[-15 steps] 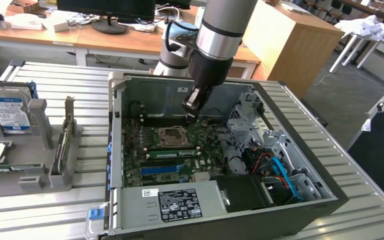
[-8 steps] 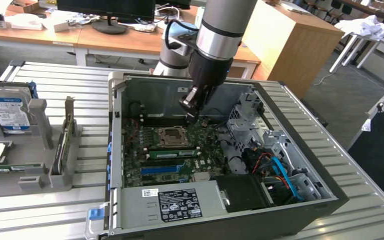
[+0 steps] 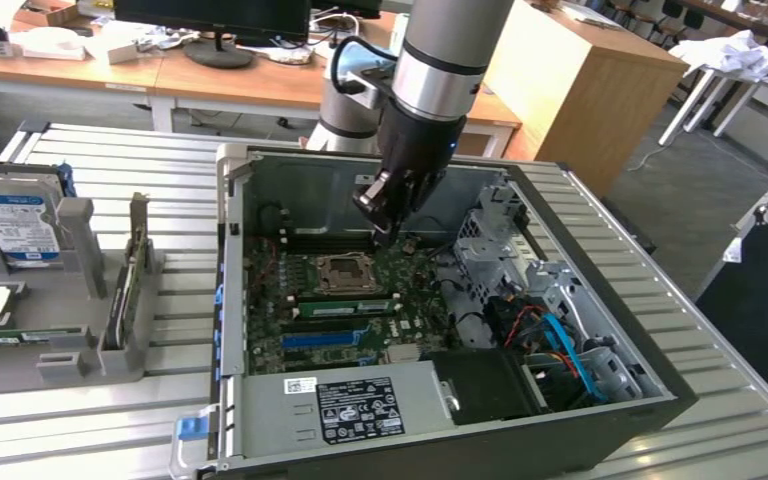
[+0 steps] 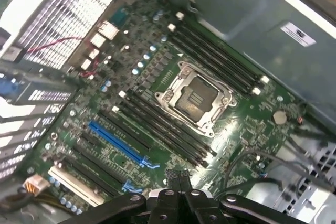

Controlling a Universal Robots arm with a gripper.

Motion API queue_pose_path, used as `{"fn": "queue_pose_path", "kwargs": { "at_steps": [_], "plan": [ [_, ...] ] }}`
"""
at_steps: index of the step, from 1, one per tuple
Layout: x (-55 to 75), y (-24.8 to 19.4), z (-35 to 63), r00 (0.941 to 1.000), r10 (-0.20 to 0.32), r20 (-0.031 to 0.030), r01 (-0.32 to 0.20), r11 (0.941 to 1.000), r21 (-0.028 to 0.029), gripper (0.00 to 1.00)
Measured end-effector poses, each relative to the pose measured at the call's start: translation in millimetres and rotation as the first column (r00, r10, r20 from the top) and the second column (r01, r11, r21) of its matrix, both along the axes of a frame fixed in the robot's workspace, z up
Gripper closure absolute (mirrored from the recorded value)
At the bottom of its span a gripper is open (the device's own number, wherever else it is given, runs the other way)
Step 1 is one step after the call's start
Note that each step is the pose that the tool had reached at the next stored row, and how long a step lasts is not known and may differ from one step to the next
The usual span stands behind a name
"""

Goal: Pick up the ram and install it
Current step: 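Press down the ram until it locks into place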

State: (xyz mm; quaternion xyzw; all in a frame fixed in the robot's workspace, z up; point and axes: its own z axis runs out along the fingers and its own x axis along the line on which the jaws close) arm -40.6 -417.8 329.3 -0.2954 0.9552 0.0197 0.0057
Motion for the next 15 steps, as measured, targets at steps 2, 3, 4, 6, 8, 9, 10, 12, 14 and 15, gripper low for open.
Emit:
{"fn": "queue_pose_path", "kwargs": {
  "at_steps": [2,3,4,6,8,9,10,12,14,15],
  "plan": [
    [0.0,0.0,-0.1,0.9993,-0.036,0.0,0.036,0.9993,0.0,0.89],
    [0.0,0.0,-0.1,0.9985,-0.054,0.0,0.054,0.9985,-0.0001,0.89],
    [0.0,0.0,-0.1,0.9974,-0.072,0.0,0.072,0.9974,-0.0001,0.89],
    [0.0,0.0,-0.2,0.9941,-0.108,0.0,0.108,0.9941,-0.0001,0.89],
    [0.0,0.0,-0.4,0.9894,-0.145,0.0,0.145,0.9894,0.0,0.89],
    [0.0,0.0,-0.4,0.9867,-0.163,0.0,0.163,0.9867,0.0,0.89],
    [0.0,0.0,-0.4,0.9836,-0.18,0.0,0.18,0.9836,0.0,0.89],
    [0.0,0.0,-0.5,0.9764,-0.216,0.0,0.216,0.9764,-0.0001,0.89],
    [0.0,0.0,-0.6,0.9676,-0.252,0.0,0.252,0.9676,0.0,0.89],
    [0.0,0.0,-0.7,0.963,-0.27,0.0,0.27,0.963,0.0,0.89]
  ]
}}
